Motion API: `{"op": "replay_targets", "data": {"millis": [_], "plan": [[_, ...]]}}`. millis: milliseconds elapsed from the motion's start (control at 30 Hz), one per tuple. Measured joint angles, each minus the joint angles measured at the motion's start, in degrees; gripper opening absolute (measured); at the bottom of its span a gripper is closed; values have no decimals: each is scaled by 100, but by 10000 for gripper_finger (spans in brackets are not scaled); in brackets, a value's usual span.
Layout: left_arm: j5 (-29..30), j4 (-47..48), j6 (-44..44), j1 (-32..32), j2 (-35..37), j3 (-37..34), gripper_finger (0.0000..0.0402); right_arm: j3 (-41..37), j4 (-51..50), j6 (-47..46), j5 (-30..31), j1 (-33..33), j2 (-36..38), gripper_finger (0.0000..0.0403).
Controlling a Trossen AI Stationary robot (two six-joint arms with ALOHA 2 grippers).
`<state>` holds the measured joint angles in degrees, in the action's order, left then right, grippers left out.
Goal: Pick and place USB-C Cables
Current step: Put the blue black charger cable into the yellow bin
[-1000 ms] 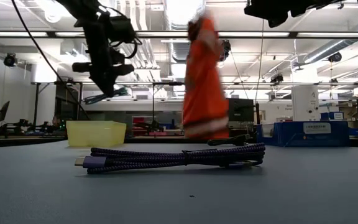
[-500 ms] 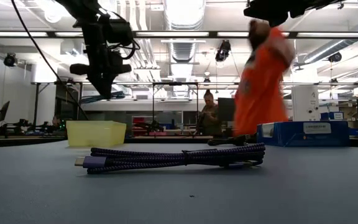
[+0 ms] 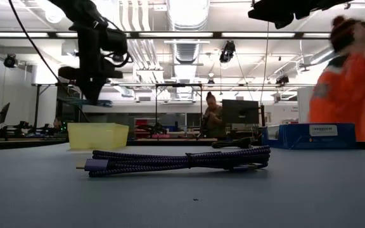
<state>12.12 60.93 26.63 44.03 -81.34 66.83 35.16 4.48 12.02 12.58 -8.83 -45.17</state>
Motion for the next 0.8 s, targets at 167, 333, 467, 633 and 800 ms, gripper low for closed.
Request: {"op": "replay_targets", "data": {"millis": [167,333,467,633,800], "plan": [[-339,-101,-20,337,0,0,22,-2,14,53,4,-2,0,178],[-616,-599,-55,506,0,0,22,-2,49,107,14,1,0,178],[-662,-941,-55,570,-53,0,22,-2,48,158,104,1,0,178],[-664,-949,-65,627,-384,0,22,-2,49,211,109,1,0,178],[-665,-951,-201,627,-722,24,22,-2,47,207,109,1,0,178]]}}
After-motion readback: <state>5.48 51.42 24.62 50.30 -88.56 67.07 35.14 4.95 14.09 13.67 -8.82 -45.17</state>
